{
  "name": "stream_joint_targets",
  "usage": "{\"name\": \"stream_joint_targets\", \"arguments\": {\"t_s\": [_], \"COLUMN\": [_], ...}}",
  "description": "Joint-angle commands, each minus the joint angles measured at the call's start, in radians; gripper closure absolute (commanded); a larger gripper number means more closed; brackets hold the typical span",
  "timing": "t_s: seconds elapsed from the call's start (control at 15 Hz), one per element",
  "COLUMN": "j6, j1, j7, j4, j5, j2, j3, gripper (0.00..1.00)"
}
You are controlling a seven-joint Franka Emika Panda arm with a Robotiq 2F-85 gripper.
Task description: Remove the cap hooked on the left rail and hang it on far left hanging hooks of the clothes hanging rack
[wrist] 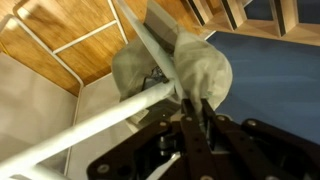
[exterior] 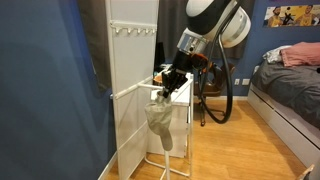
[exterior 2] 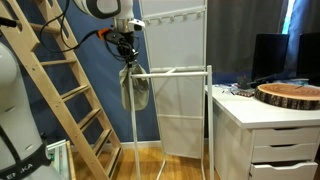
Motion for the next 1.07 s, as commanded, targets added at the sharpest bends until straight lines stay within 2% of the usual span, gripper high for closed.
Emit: {"name": "stream_joint_targets", "arguments": {"t_s": [0.0,0.4,0.67,1.0], "j6": [-0.047,-0.109,-0.177,-0.284], "j1": [0.029,0.076,0.062,0.060], "j7": [-0.015,-0.099,-0.154,-0.354], "j4": [0.063,0.228,0.374,0.549], "j5": [-0.043,-0.121,-0.250,-0.347], "j2": [-0.021,0.046,0.139,0.244], "j3": [0.005,0.033,0.061,0.057], "gripper": [0.97,0.97,0.97,0.97]}}
